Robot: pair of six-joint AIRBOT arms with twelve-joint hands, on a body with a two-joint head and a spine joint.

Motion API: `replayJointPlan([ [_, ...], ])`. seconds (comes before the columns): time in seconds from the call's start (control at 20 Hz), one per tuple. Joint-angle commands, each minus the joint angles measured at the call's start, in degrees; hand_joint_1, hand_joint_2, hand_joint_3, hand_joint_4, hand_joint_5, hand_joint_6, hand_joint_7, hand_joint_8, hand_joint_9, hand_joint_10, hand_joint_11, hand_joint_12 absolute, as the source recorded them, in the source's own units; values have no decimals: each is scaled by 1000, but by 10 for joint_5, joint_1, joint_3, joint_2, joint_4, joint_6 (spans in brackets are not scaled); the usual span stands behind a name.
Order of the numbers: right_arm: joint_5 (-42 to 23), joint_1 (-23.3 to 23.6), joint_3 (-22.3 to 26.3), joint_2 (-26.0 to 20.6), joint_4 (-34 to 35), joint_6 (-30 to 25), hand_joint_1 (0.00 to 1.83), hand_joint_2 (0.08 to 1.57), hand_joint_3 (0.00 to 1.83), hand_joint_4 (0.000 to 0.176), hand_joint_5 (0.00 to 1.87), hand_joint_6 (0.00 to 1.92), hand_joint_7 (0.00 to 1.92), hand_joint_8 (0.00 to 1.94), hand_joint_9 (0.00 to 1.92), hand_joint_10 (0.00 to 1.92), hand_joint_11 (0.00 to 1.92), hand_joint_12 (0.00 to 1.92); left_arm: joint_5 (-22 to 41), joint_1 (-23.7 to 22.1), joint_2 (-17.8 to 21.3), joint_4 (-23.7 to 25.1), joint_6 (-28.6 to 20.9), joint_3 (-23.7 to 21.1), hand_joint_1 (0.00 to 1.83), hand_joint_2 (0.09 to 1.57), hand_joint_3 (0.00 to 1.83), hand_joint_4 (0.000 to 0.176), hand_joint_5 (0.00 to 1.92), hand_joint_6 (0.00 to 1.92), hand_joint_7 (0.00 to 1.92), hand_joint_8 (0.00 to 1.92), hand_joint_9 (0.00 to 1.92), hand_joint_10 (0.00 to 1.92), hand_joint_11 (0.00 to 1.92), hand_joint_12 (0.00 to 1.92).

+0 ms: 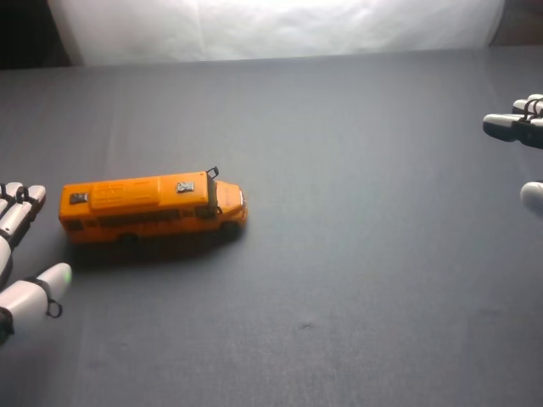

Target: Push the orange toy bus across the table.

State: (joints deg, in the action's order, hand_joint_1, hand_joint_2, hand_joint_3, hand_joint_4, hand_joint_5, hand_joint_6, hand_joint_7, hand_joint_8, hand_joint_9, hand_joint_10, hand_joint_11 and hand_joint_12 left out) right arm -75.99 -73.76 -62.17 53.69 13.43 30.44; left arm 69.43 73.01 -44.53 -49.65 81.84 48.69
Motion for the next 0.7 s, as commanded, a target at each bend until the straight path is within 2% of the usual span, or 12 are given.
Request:
replayJointPlan([
  [0.0,-71,4,-2,0,5,-5,528,1421,1,0,437,3,435,3,262,0,163,98,60,-5,-5,21,3,1,0,1453,7,0,0,0,0,0,0,0,0,0],
  [0.1,-71,4,-2,0,5,-5,506,1424,2,0,427,0,416,0,256,0,170,91,59,-6,-6,22,3,1,0,1407,0,0,0,0,0,0,0,0,0,0],
  [0.35,-71,4,-2,1,5,-6,535,1423,0,0,439,2,432,3,269,3,187,75,52,-7,-9,27,3,2,0,1456,9,0,0,0,0,0,0,0,4,2],
  [0.65,-71,4,-2,1,5,-6,567,1430,0,0,456,4,460,5,281,3,193,66,32,-14,-14,46,3,4,0,1354,0,0,0,0,0,0,0,0,0,0],
])
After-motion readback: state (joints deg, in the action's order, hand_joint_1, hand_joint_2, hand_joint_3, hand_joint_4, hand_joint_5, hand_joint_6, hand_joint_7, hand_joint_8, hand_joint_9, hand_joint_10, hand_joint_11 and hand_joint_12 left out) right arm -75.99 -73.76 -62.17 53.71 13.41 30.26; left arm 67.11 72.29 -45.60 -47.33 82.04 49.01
